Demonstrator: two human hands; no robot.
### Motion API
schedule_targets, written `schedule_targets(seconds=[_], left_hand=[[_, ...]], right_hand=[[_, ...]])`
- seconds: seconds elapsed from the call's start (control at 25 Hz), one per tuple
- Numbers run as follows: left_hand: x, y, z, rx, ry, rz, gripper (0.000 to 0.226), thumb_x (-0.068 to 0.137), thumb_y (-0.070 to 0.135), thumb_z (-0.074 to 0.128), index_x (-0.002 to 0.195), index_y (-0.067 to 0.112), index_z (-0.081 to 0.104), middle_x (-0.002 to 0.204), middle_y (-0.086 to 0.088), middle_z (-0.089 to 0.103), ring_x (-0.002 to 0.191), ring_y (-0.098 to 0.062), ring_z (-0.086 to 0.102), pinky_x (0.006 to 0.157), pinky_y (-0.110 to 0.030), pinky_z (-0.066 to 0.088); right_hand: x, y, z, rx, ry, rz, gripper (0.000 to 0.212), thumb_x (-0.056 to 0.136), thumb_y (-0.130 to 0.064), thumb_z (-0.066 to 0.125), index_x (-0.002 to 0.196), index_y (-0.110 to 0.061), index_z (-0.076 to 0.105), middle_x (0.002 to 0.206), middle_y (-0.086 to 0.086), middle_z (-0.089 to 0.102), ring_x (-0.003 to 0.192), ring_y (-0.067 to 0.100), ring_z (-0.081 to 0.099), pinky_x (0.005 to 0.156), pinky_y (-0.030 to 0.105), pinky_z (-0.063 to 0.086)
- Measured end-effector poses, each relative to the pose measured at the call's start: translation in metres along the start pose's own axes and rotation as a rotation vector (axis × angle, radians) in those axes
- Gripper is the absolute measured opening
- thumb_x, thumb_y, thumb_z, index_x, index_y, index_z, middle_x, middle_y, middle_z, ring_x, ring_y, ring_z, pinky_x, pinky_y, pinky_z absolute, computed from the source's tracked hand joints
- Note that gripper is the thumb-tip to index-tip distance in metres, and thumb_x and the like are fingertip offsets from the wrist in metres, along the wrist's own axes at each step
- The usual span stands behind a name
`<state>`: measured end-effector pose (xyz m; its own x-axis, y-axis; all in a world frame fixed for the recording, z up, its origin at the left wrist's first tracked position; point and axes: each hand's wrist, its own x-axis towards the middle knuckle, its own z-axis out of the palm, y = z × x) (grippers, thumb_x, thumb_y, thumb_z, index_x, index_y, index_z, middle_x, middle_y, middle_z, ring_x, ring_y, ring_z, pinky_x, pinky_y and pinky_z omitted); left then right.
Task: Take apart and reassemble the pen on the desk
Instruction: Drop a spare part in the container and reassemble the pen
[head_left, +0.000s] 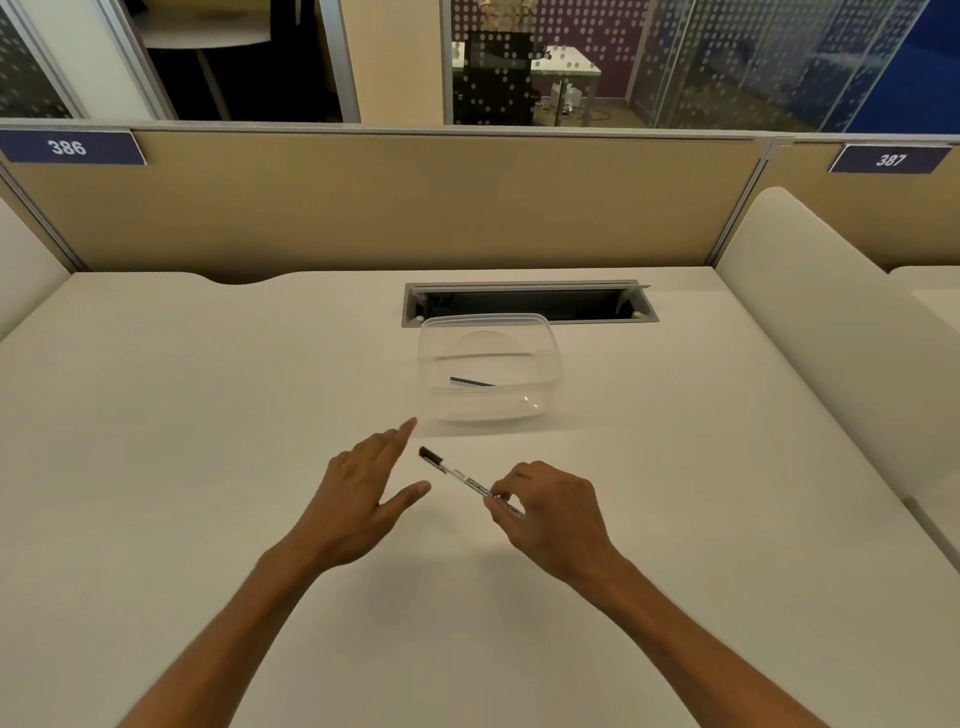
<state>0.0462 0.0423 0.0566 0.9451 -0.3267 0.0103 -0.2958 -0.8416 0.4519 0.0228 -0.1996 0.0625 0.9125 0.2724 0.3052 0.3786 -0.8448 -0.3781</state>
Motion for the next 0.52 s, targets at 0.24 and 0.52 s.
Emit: schedule_targets(seconds=[0.24,0.52], left_hand=[[-0.018,-0.040,0.060,0.167,-0.053,-0.198,0.098,0.073,0.084,-0.005,0.153,0.027,0.004,0.162,-0.001,0.008,0.149,-0.017,0.004,0.119,-0.043,0.010],[-0.030,-0.048,0.087,0.162,0.059,-0.254,0.083,0.084,0.074,0.004,0.152,0.027,0.012,0.161,0.007,0.006,0.147,-0.008,0.000,0.121,-0.040,0.004]], right_hand=[[0.003,0.031,0.044,0.066,-0.071,0.483,0.018,0.084,-0.039,0.062,0.085,-0.027,0.074,0.084,-0.012,0.074,0.079,0.013,0.067,0.064,0.027,0.044],[-0.002,0.033,0.066,0.046,-0.033,0.634,0.017,0.083,-0.038,0.062,0.081,-0.025,0.073,0.076,-0.010,0.072,0.072,0.016,0.067,0.058,0.025,0.040]])
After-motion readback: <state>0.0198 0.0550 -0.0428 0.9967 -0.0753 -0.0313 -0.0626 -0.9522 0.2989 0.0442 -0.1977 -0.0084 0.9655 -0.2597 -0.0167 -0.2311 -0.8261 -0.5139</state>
